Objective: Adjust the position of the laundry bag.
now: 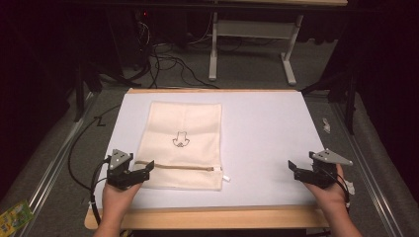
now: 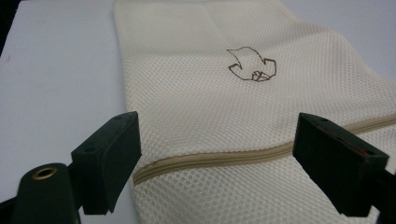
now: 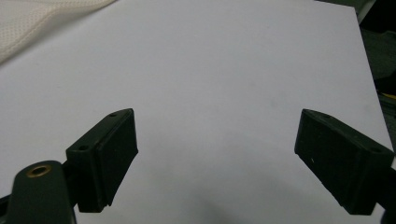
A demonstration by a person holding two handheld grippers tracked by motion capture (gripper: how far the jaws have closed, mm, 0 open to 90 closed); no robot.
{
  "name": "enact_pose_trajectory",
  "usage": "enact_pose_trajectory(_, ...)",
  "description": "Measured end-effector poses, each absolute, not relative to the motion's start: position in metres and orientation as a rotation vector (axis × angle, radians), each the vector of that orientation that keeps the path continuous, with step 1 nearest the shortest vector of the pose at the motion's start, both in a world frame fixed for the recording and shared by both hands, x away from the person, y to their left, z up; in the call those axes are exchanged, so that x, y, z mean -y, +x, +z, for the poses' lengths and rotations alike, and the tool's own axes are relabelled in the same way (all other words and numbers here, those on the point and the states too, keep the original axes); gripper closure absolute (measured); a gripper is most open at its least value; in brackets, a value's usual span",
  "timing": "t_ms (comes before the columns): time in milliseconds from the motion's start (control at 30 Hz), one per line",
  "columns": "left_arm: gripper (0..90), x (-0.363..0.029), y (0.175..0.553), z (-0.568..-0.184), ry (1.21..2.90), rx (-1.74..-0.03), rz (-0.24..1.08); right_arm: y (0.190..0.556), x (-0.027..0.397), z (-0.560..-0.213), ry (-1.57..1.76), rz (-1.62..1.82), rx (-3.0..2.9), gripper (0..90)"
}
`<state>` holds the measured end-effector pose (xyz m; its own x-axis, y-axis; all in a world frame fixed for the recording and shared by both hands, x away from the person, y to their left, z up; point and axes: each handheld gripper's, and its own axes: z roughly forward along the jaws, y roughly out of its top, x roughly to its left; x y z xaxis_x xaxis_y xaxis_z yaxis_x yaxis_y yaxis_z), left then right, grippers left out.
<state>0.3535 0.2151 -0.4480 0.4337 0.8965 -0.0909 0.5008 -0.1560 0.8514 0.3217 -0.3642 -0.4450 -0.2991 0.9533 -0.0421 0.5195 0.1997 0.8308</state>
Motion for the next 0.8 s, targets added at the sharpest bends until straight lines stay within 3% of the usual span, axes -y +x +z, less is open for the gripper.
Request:
enact_pose_trajectory(267, 18.5, -0.22, 0.362, -0.449, 1.751, -1.225, 0.505, 0.322, 0.365, -0.448, 1.383, 0.976, -1.905, 14.9)
enact_pose_trajectory(467, 23.4, -0.221, 0.366, -0.449, 1.75, -1.237, 0.516, 0.321, 0.362, -0.446, 1.382, 1.074, -1.938, 21.9)
enact_pose_trajectory(767, 25.2, -0.22, 0.363, -0.448, 1.793, -1.188, 0.539, 0.324, 0.319, -0.446, 1.342, 1.11, -1.965, 27.9)
enact_pose_trajectory(800, 25.2, -0.219, 0.365, -0.449, 1.793, -1.193, 0.53, 0.326, 0.306, -0.445, 1.298, 1.107, -1.996, 33.3)
